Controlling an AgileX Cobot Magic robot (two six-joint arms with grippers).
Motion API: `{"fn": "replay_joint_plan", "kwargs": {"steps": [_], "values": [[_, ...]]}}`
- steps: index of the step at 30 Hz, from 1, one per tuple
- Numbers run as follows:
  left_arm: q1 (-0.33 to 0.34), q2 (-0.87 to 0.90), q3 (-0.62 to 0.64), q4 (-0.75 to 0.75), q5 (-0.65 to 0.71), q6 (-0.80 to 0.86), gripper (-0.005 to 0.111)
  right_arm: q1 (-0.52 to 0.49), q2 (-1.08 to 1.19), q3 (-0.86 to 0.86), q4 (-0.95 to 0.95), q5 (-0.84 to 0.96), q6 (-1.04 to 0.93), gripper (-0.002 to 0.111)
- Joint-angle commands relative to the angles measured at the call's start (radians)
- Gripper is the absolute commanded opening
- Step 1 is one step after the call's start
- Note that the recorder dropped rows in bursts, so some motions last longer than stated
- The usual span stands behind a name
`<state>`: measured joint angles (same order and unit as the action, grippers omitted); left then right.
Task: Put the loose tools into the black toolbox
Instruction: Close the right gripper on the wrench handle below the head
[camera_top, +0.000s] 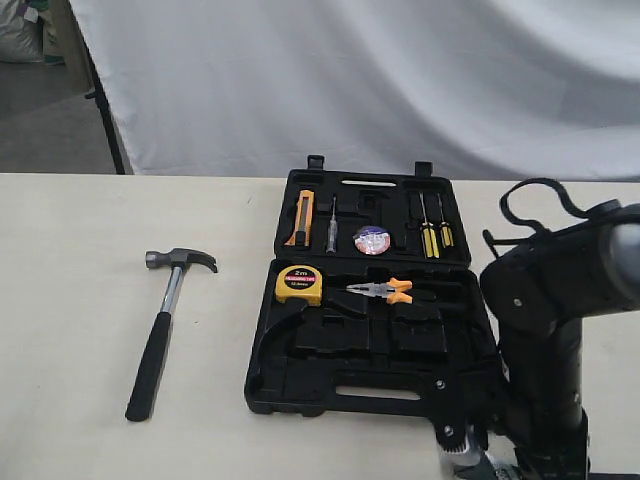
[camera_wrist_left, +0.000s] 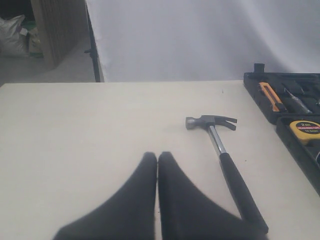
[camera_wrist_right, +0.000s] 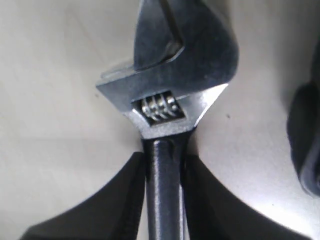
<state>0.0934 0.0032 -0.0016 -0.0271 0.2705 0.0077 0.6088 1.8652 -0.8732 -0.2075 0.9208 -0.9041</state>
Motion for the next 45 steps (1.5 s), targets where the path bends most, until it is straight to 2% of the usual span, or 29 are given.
{"fn": "replay_joint_plan", "kwargs": {"steps": [1, 6, 17, 21, 26, 30, 36, 45], "values": [[0.003, -0.003, 0.002, -0.003, 0.0, -0.008, 0.001, 0.083, 0.031, 0.014, 0.056, -0.048, -0.006, 0.0], [0.003, -0.003, 0.002, -0.003, 0.0, -0.008, 0.001, 0.137, 0.031, 0.014, 0.085, -0.097, 0.002, 0.0], [0.003, -0.003, 0.002, -0.003, 0.0, -0.008, 0.001, 0.143, 0.031, 0.014, 0.311, -0.165, -0.002, 0.0], [0.003, -0.003, 0.002, -0.003, 0.0, -0.008, 0.001, 0.157, 0.031, 0.014, 0.316, -0.195, -0.002, 0.0], [0.003, -0.003, 0.002, -0.003, 0.0, -0.008, 0.001, 0.222, -0.007, -0.001, 0.312, -0.195, -0.002, 0.0], [0.003, -0.003, 0.002, -0.003, 0.0, -0.008, 0.001, 0.222, -0.059, -0.056, 0.314, -0.118, 0.002, 0.0], [0.003, -0.003, 0.002, -0.003, 0.0, -0.008, 0.001, 0.222, -0.086, -0.067, 0.346, -0.12, 0.007, 0.0], [0.003, -0.003, 0.002, -0.003, 0.0, -0.008, 0.001, 0.222, 0.038, -0.067, 0.453, -0.244, -0.001, 0.0]]}}
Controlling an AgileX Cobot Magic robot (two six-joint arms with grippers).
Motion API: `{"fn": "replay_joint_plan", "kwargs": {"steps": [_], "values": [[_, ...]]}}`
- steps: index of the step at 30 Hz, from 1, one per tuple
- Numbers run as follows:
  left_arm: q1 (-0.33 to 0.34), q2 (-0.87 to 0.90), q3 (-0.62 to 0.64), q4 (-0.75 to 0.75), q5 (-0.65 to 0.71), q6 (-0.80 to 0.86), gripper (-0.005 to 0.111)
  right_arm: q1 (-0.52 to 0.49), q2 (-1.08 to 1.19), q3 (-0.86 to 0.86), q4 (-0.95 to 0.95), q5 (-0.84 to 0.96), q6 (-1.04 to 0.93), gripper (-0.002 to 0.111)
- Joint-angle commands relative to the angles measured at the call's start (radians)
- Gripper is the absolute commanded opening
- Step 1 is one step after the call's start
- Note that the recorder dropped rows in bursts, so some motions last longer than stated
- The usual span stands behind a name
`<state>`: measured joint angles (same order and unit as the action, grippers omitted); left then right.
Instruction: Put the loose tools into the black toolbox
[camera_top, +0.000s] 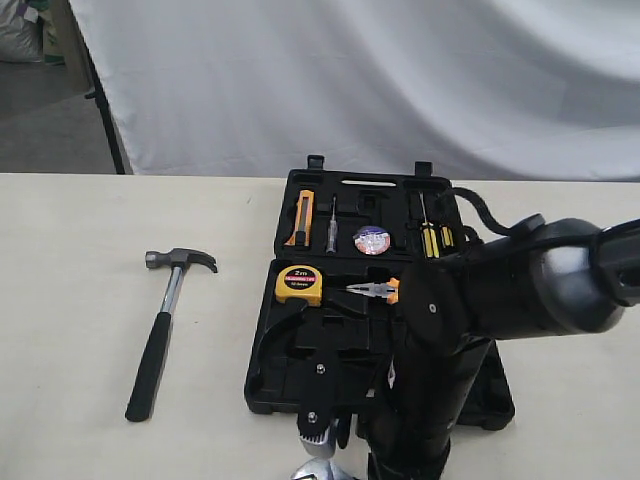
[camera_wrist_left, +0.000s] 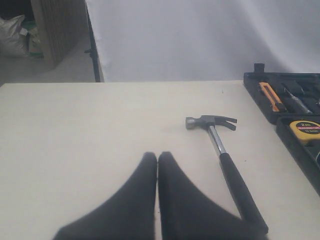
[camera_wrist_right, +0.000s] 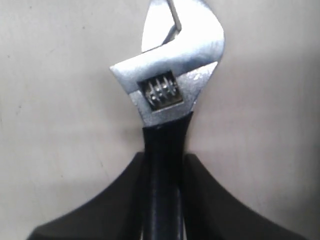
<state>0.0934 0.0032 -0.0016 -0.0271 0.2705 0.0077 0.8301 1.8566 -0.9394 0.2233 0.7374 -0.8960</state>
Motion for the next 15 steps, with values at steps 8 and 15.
{"fn": "replay_joint_plan", "kwargs": {"steps": [8, 15], "values": [[0.003, -0.003, 0.002, -0.003, 0.0, -0.008, 0.001, 0.0, 0.059, -0.001, 0.025, -0.082, -0.009, 0.0], [0.003, -0.003, 0.002, -0.003, 0.0, -0.008, 0.001, 0.0, 0.059, -0.001, 0.044, -0.098, -0.006, 0.048]]}}
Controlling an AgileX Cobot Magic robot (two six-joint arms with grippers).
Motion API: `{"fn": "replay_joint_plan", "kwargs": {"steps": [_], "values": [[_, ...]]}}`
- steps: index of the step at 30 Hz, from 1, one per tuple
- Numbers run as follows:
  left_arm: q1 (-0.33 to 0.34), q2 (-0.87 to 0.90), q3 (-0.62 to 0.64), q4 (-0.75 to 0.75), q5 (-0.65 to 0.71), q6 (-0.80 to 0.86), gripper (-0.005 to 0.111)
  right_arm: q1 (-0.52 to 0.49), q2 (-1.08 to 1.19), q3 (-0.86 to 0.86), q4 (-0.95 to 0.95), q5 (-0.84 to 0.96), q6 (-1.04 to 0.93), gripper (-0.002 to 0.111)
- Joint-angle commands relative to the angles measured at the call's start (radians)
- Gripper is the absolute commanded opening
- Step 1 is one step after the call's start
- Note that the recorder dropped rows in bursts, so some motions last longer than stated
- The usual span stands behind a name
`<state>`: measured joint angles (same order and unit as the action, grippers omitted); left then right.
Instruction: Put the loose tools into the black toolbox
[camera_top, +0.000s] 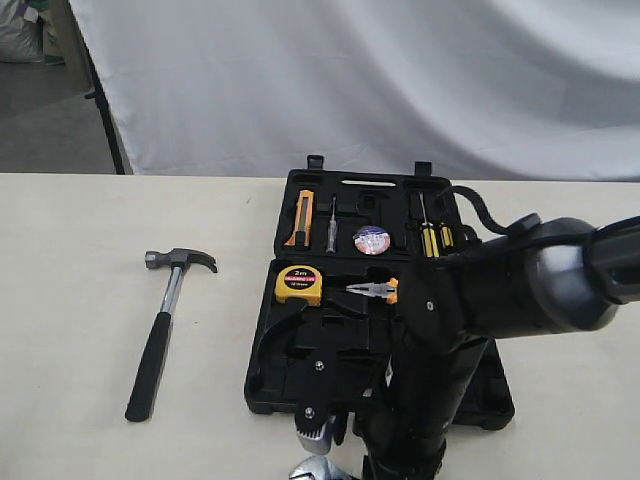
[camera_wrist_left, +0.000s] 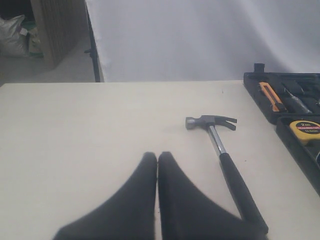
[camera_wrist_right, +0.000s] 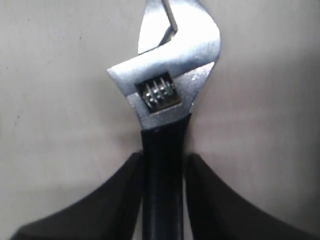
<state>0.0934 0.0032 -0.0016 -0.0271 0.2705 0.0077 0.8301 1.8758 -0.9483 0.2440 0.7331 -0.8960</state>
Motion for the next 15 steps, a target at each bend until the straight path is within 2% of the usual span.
{"fn": "replay_joint_plan", "kwargs": {"steps": [1, 3, 5, 12, 15], "values": [[0.003, -0.003, 0.002, -0.003, 0.0, -0.008, 0.001, 0.0, 0.039, 0.008, 0.032, -0.089, -0.009, 0.056], [0.002, -0.003, 0.002, -0.003, 0.0, -0.008, 0.001, 0.0, 0.037, 0.007, 0.049, -0.089, -0.009, 0.067], [0.002, -0.003, 0.002, -0.003, 0.0, -0.008, 0.001, 0.0, 0.033, 0.007, 0.069, -0.097, -0.009, 0.07], [0.002, -0.003, 0.002, -0.003, 0.0, -0.008, 0.001, 0.0, 0.026, -0.003, 0.135, -0.107, -0.009, 0.069], [0.002, -0.003, 0.002, -0.003, 0.0, -0.008, 0.001, 0.0, 0.026, -0.003, 0.152, -0.103, -0.009, 0.057]]}}
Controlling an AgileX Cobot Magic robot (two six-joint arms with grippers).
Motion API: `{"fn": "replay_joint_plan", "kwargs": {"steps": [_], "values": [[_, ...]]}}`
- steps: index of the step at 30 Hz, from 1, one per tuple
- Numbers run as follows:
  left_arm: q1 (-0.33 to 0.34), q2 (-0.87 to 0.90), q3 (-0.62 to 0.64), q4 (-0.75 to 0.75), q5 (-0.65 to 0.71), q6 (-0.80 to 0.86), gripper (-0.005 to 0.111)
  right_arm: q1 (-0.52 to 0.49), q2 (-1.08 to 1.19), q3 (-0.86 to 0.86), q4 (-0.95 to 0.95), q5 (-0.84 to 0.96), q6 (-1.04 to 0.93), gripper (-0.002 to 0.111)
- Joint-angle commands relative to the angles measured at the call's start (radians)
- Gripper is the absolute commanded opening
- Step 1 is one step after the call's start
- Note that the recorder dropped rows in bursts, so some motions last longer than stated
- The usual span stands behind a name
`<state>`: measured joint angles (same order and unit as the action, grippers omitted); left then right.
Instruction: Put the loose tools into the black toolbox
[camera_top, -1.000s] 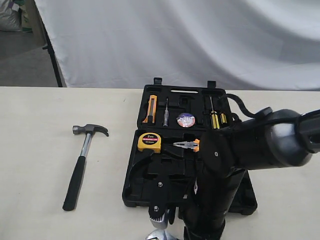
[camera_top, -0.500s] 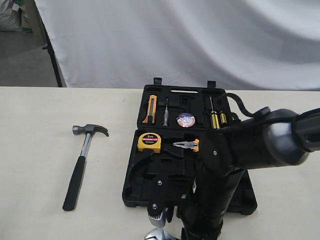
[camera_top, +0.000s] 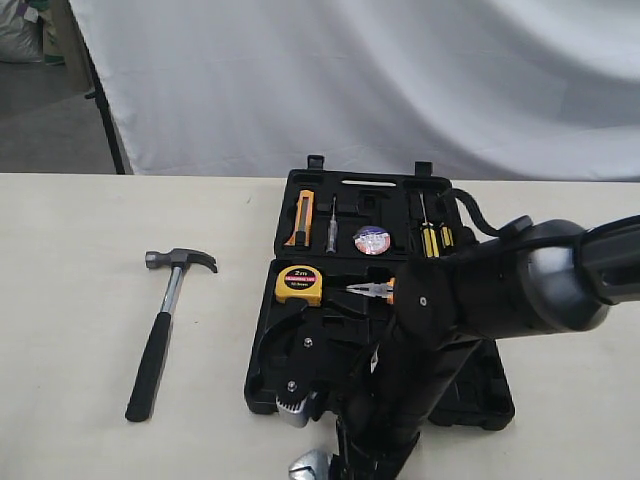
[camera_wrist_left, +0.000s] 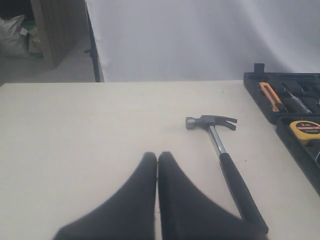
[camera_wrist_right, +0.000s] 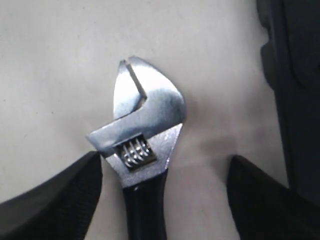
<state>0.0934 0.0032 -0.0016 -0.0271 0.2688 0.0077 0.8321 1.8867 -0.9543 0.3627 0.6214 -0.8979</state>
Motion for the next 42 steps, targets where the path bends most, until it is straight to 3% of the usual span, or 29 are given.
{"fn": "replay_joint_plan", "kwargs": {"steps": [1, 6, 9, 20, 40, 42], "values": [[0.002, -0.003, 0.002, -0.003, 0.001, -0.008, 0.001, -0.002, 0.015, 0.003, 0.036, 0.012, -0.007, 0.05], [0.002, -0.003, 0.002, -0.003, 0.001, -0.008, 0.001, -0.002, 0.015, 0.003, 0.036, 0.015, -0.009, 0.012], [0.002, -0.003, 0.002, -0.003, 0.001, -0.008, 0.001, 0.009, 0.015, 0.003, 0.036, 0.015, -0.009, 0.0], [0.002, -0.003, 0.002, -0.003, 0.001, -0.008, 0.001, 0.151, 0.013, 0.003, -0.059, 0.013, -0.015, 0.0], [0.002, -0.003, 0.002, -0.003, 0.001, -0.008, 0.001, 0.16, -0.136, 0.002, -0.084, 0.036, 0.01, 0.0], [0.002, -0.003, 0.002, -0.003, 0.001, -0.008, 0.001, 0.16, -0.136, 0.002, -0.084, 0.034, 0.022, 0.014]]}}
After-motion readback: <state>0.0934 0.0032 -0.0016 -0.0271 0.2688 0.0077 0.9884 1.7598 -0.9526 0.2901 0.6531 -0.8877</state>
